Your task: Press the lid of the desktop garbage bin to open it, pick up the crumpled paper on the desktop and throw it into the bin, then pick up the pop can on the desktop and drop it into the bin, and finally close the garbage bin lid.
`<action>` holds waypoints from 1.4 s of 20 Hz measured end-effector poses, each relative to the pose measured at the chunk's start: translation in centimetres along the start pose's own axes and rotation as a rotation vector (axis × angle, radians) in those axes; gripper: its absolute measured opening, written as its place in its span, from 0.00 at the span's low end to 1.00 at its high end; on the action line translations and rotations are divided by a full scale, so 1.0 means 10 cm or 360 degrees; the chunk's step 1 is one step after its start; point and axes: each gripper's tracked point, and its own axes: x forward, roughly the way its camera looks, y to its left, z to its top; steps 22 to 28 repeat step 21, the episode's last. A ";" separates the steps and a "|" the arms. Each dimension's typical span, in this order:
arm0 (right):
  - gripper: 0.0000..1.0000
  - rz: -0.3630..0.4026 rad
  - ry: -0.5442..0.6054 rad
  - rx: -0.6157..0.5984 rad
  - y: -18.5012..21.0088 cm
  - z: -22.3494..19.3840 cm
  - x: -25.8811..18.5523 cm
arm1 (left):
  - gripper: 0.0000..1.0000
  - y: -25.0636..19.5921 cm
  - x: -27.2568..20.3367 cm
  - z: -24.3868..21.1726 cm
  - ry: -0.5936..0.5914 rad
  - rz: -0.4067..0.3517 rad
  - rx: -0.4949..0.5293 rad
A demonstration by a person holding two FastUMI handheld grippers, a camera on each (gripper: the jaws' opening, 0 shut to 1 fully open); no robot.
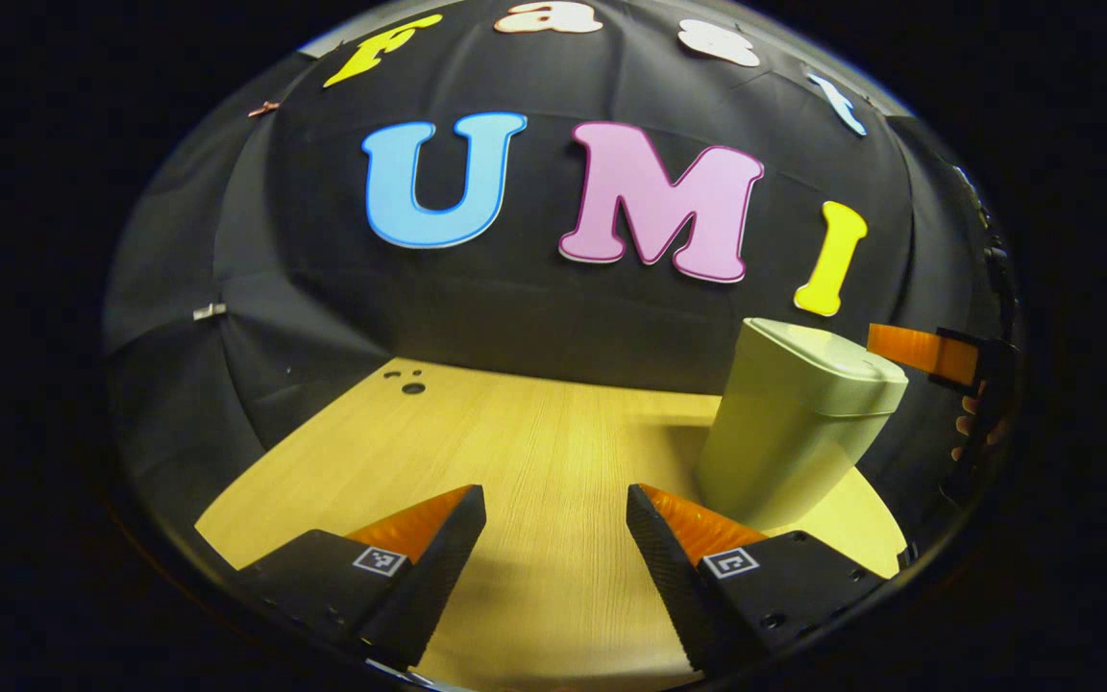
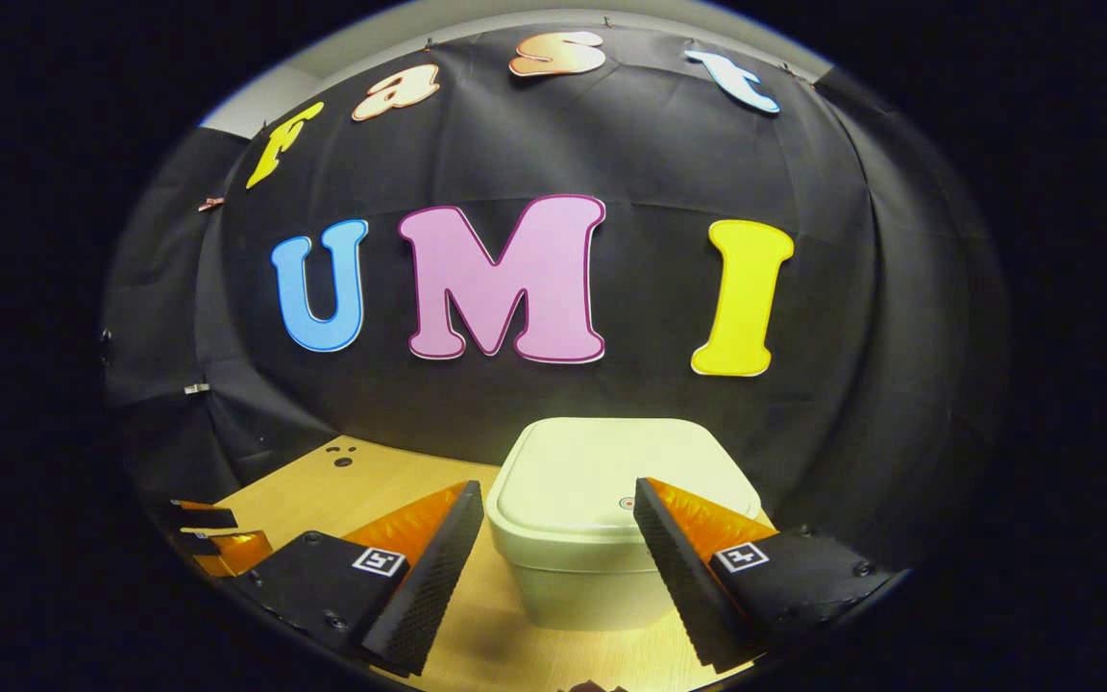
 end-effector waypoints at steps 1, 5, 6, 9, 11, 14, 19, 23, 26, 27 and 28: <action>1.00 -0.0014 -0.0007 -0.0002 0.06 0.00 -0.10 | 0.96 0.00 -0.02 0.05 -0.0017 -0.0030 0.0028; 1.00 -0.0071 -0.0040 -0.0010 0.35 -0.07 -0.46 | 0.96 0.06 -0.25 0.28 -0.0137 -0.0107 0.0090; 1.00 -0.0081 -0.0039 -0.0014 0.43 -0.11 -0.55 | 0.96 0.11 -0.32 0.30 -0.0160 -0.0101 0.0116; 1.00 -0.0086 -0.0044 -0.0002 0.66 -0.18 -0.77 | 0.96 0.22 -0.54 0.35 -0.0234 -0.0106 0.0186; 1.00 -0.0080 -0.0025 -0.0009 0.81 -0.27 -0.86 | 0.96 0.24 -0.64 0.29 -0.0235 -0.0152 0.0191; 1.00 -0.0070 -0.0009 -0.0043 0.99 -0.36 -0.98 | 0.96 0.34 -0.73 0.20 -0.0212 -0.0199 0.0205; 0.98 -0.0069 0.0026 -0.0033 1.17 -0.51 -1.11 | 0.96 0.48 -0.81 0.12 -0.0205 -0.0201 0.0184; 0.98 -0.0068 0.0044 -0.0025 1.22 -0.55 -1.14 | 0.96 0.49 -0.84 0.10 -0.0202 -0.0209 0.0168; 0.98 -0.0068 0.0044 -0.0025 1.22 -0.55 -1.14 | 0.96 0.49 -0.84 0.10 -0.0202 -0.0209 0.0168; 0.98 -0.0068 0.0044 -0.0025 1.22 -0.55 -1.14 | 0.96 0.49 -0.84 0.10 -0.0202 -0.0209 0.0168; 0.98 -0.0068 0.0044 -0.0025 1.22 -0.55 -1.14 | 0.96 0.49 -0.84 0.10 -0.0202 -0.0209 0.0168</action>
